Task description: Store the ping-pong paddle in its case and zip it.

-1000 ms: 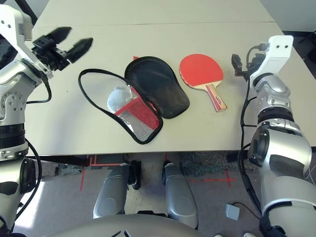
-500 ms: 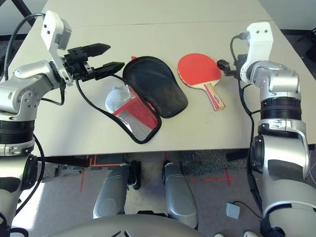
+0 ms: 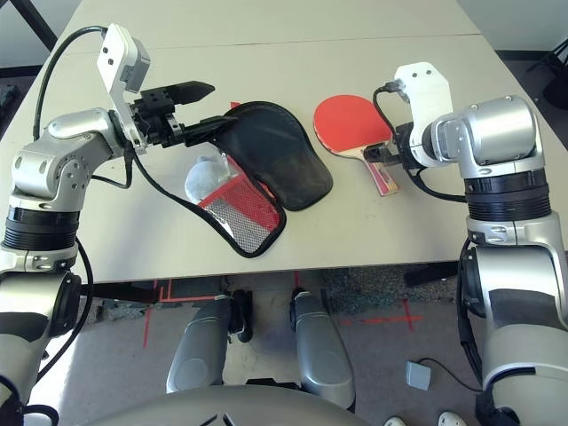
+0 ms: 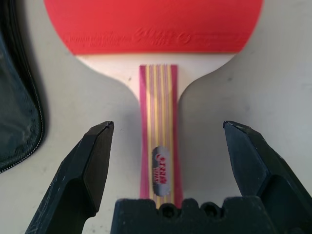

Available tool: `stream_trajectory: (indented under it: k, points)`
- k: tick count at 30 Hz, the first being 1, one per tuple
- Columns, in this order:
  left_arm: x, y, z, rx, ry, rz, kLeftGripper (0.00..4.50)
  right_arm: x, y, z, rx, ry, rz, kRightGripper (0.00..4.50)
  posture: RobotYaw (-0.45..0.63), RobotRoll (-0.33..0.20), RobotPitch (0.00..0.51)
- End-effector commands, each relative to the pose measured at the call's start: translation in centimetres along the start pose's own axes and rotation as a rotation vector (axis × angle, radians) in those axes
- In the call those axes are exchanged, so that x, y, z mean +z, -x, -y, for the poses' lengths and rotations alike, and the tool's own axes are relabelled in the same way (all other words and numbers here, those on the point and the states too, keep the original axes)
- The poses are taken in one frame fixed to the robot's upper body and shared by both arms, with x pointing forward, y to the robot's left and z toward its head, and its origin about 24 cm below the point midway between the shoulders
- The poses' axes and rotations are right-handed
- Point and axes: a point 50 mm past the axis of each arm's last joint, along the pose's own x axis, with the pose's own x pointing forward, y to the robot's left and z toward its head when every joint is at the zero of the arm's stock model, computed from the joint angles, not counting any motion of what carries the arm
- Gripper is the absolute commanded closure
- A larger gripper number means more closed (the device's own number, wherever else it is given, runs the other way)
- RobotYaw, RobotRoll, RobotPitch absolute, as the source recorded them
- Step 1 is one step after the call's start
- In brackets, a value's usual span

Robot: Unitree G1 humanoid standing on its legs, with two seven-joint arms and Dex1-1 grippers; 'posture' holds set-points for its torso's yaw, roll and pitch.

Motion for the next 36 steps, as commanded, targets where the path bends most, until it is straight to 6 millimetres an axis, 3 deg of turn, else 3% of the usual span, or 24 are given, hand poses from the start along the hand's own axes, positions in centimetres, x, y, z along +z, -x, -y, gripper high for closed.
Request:
stream_trajectory:
  k: [1,4,7,14,23,30,36]
  points:
    - [-0.3,-0.3,0.7,-0.02,-0.012,-0.019,0.0,-0.4,-0.6,-0.6,0.005,0.008,-0.026,0.04,-0.05,0.0,0.232]
    - [-0.3,-0.3,0.8,-0.02,-0.013,-0.016,0.0,-0.8,-1.5,-1.0,0.017,0.007,-0.043,0.04,-0.04,0.0,0.237]
    - [-0.3,-0.2,1.0,-0.019,-0.013,-0.014,0.0,-0.9,-1.8,-0.9,0.007,0.007,-0.046,0.93,-0.04,0.0,0.238]
    - [-0.5,-0.3,1.3,-0.018,-0.009,-0.013,0.0,-0.8,-1.8,-0.8,-0.007,0.024,-0.026,3.46,-0.03,0.0,0.241]
    - [-0.6,-0.1,1.2,-0.009,-0.012,-0.022,0.0,2.3,-0.2,-0.7,-0.073,0.125,0.178,3.47,-0.02,0.0,0.241]
    - [-0.4,0.4,0.9,0.011,-0.027,-0.029,0.0,4.2,0.7,-4.0,-0.003,0.181,0.257,3.47,0.0,0.0,0.235]
    - [0.0,0.9,0.8,0.029,-0.04,-0.033,0.0,4.3,0.8,-7.4,0.09,0.207,0.269,3.47,0.04,0.0,0.229]
